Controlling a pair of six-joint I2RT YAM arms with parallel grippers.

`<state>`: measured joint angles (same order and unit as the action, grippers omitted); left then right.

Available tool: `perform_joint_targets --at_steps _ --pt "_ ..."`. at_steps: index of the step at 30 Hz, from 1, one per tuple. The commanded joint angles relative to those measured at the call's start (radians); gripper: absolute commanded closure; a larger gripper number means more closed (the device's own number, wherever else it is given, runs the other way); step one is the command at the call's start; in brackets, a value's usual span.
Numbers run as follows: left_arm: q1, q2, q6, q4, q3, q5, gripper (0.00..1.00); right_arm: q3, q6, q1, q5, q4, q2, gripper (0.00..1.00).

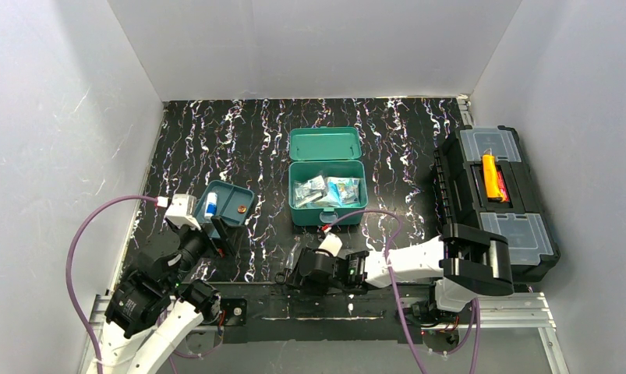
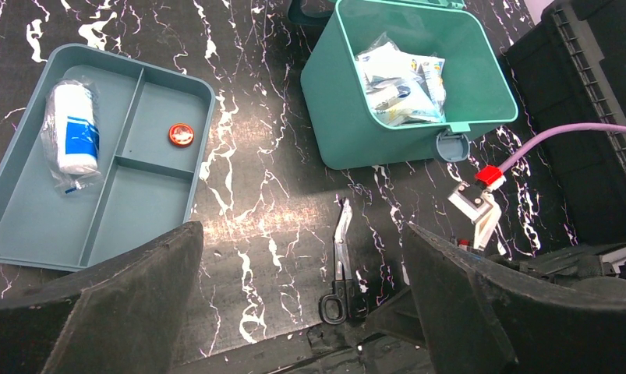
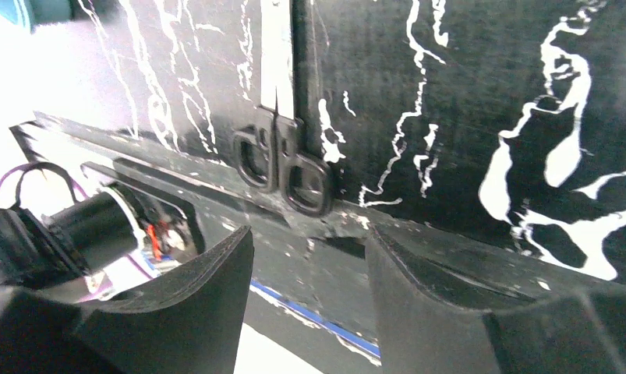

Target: Organize the medicine kit

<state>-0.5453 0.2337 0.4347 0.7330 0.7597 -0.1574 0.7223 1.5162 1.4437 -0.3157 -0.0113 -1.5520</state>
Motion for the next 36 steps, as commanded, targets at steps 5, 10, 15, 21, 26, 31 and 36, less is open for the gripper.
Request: perform_joint_targets --at_steps 5,10,15,21,26,31,36 --pt "-0.047 -0.003 -0.002 -0.014 -0.010 -0.004 0.00 -0.043 0.193 0.009 -0.064 0.209 -0.097 0.39" --pt "-0.073 -0.006 -0.002 -0.010 -0.010 -0.010 0.00 -0.063 0.266 0.015 -0.054 0.244 -0.139 0.40" --pt "-0.085 -0.009 -0.002 -0.012 -0.010 -0.011 0.00 -0.109 0.348 0.026 -0.083 0.281 -0.149 0.42" --pt "-0.097 -0.010 -0.002 -0.012 -0.011 -0.013 0.00 -0.144 0.422 0.042 -0.139 0.255 -0.126 0.44" --pt "-0.101 -0.013 -0.002 -0.014 -0.012 -0.014 0.00 -0.153 0.463 0.055 -0.165 0.228 -0.116 0.47" --pt "-0.104 -0.012 -0.002 -0.014 -0.013 -0.013 0.01 -0.168 0.503 0.063 -0.192 0.219 -0.113 0.49" --pt "-0.107 -0.011 -0.002 -0.012 -0.012 -0.013 0.00 -0.183 0.548 0.074 -0.219 0.225 -0.115 0.50"
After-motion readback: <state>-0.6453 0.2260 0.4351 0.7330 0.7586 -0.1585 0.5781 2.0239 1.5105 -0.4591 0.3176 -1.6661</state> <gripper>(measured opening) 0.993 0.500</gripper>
